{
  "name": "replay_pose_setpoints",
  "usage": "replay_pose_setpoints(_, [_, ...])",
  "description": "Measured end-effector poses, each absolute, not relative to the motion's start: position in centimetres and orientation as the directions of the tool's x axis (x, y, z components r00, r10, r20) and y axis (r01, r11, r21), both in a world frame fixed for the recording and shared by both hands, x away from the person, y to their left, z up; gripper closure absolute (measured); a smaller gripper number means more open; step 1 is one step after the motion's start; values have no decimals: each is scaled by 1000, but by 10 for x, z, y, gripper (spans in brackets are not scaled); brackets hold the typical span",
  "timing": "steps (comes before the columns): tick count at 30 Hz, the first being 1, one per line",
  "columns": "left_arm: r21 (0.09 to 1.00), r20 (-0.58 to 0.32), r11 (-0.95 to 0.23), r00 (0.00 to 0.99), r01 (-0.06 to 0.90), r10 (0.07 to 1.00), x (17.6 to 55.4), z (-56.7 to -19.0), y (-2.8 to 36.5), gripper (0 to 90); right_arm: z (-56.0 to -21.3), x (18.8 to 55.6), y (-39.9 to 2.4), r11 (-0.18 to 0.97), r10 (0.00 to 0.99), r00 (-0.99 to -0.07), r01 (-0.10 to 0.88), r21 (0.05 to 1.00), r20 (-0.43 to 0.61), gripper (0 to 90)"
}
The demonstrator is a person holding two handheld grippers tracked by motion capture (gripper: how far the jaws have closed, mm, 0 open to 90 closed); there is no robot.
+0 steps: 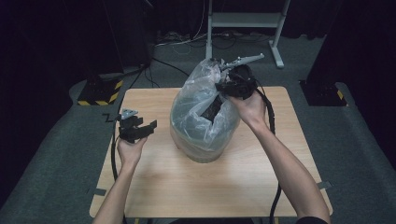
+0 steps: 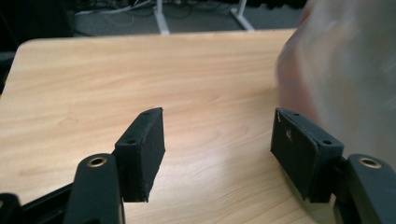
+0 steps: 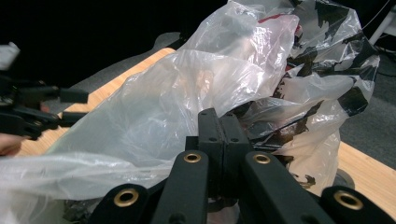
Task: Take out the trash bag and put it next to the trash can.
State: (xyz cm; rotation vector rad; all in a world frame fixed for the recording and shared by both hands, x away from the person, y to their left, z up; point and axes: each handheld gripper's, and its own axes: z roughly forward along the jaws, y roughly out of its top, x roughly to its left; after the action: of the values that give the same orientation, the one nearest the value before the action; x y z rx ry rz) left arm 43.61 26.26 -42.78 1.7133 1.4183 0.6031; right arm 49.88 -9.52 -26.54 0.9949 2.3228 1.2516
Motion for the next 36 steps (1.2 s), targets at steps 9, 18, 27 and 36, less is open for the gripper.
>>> replay_pose_setpoints(9, [788, -96, -47, 198, 614, 975, 443, -456, 265, 338, -260, 498, -105, 372, 714, -699, 423, 826, 37, 897])
replay_pose_setpoints(18, [758, -93, -34, 160, 651, 983, 446, -481, 270, 335, -252, 493, -109, 371, 710, -703, 408, 834, 28, 898])
replay_pose_setpoints(27, [738, -62, -47, 137, 673, 989, 450, -498, 267, 330, -248, 489, -116, 350, 706, -707, 400, 847, 42, 898])
replay_pose_setpoints(36, [741, -20, -77, 136, 667, 991, 455, -506, 259, 329, -241, 484, -127, 321, 698, -713, 390, 863, 63, 898])
